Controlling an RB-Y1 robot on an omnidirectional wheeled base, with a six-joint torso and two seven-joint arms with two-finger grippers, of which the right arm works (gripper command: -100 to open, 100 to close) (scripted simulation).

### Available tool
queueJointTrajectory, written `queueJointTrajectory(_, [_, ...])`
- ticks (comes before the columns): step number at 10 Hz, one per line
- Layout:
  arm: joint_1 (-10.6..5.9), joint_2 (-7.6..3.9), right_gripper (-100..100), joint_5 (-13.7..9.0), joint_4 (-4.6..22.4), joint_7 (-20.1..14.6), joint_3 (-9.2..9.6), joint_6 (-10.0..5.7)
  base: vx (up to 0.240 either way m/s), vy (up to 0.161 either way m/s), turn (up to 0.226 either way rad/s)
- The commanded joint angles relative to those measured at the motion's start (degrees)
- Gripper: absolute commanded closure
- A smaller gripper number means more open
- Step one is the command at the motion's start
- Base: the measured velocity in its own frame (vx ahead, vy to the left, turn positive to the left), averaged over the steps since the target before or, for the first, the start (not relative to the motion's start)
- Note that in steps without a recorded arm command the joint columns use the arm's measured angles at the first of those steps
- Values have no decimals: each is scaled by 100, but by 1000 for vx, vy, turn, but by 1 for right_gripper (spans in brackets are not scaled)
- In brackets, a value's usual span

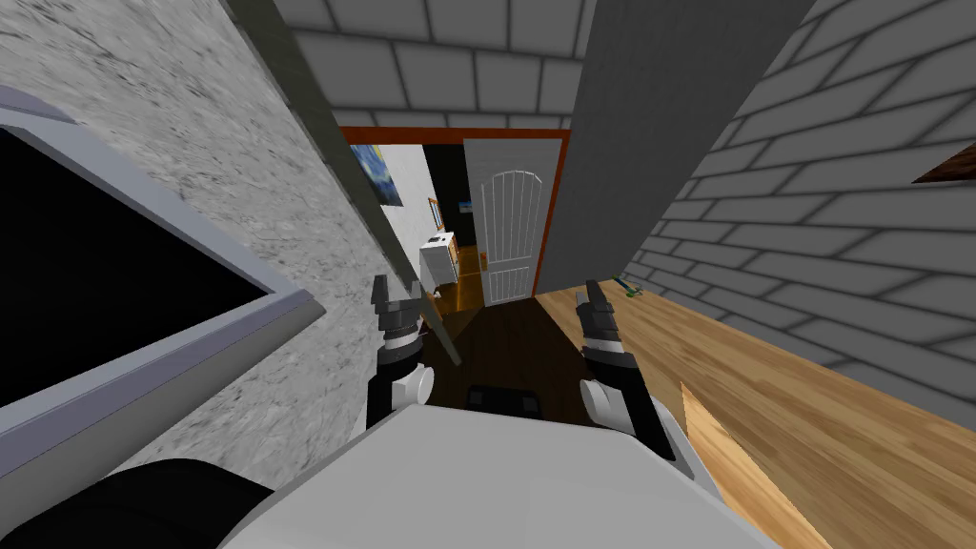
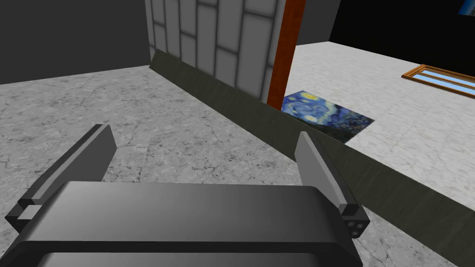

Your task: Pull the door open

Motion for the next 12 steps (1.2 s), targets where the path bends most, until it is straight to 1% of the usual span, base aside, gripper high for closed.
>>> queueJointTrajectory(1, [-97,-44,-100,-7,160,-40,126,6,42,30,-154])
queueJointTrajectory(2, [-118,-53,-100,-9,195,-49,154,8,182,-16,-63])
queueJointTrajectory(4, [-235,-97,-100,-18,389,-97,307,15,213,-38,-69])
queueJointTrajectory(8, [-502,-177,-100,-38,833,-207,658,33,147,-18,-114])
queueJointTrajectory(9, [-541,-187,-100,-40,897,-222,708,35,122,5,-85])
queueJointTrajectory(11, [-704,-224,-100,-53,1168,-289,922,46,120,-6,-105])
queueJointTrajectory(12, [-748,-232,-100,-56,1243,-308,981,49,118,3,-126])
